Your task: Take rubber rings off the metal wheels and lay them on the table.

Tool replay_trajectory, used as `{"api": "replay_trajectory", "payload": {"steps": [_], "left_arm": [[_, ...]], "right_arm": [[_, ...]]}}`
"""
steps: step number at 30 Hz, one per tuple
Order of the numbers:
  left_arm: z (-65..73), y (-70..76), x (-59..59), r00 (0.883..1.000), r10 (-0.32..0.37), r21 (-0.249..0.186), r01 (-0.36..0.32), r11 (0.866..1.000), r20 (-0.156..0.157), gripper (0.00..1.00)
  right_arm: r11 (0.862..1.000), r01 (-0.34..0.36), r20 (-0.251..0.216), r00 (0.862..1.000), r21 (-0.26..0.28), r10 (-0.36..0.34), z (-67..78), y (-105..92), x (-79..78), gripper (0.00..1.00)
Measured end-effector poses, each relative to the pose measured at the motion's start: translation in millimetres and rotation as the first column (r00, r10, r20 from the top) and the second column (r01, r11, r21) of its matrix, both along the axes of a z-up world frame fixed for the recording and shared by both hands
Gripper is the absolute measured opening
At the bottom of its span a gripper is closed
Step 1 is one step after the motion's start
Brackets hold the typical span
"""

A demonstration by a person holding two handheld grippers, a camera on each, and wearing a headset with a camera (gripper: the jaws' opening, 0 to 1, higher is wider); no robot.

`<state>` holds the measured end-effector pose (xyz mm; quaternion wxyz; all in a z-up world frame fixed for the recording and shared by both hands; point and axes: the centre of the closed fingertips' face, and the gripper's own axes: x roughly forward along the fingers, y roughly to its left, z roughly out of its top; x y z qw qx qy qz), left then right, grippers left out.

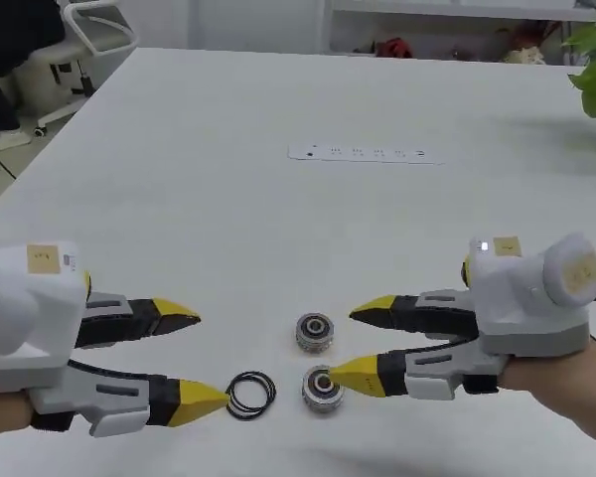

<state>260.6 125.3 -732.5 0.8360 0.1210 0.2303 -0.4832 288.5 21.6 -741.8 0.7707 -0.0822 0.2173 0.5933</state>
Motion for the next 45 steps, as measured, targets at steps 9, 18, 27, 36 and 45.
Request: {"api": "replay_trajectory", "payload": {"steps": [9,18,27,36,45], "left_arm": [[2.7,2.5,0.5,1.000,0.003,-0.003,-0.003,1.000,0.005,0.55],[4.1,3.7,1.6,1.000,0.009,-0.005,-0.009,1.000,0.007,0.56],[4.4,4.9,1.4,1.000,0.016,-0.004,-0.015,1.000,0.007,0.59],[4.2,7.1,0.9,1.000,0.022,0.001,-0.022,1.000,0.007,0.60],[2.4,9.2,0.7,1.000,0.029,0.003,-0.029,1.000,0.003,0.61]], "right_arm": [[0.999,0.030,0.024,0.999,-0.012,-0.030,0.7,-19.5,-1.0,0.51],[0.998,0.050,0.045,0.998,-0.043,-0.048,-4.5,-39.5,-6.4,0.55],[0.996,0.068,0.050,0.997,-0.055,-0.065,-7.0,-47.7,-11.8,0.58],[0.995,0.073,0.052,0.996,-0.061,-0.070,-9.6,-51.5,-13.9,0.60],[0.995,0.083,0.048,0.996,-0.061,-0.081,-9.8,-54.8,-13.9,0.61]]}}
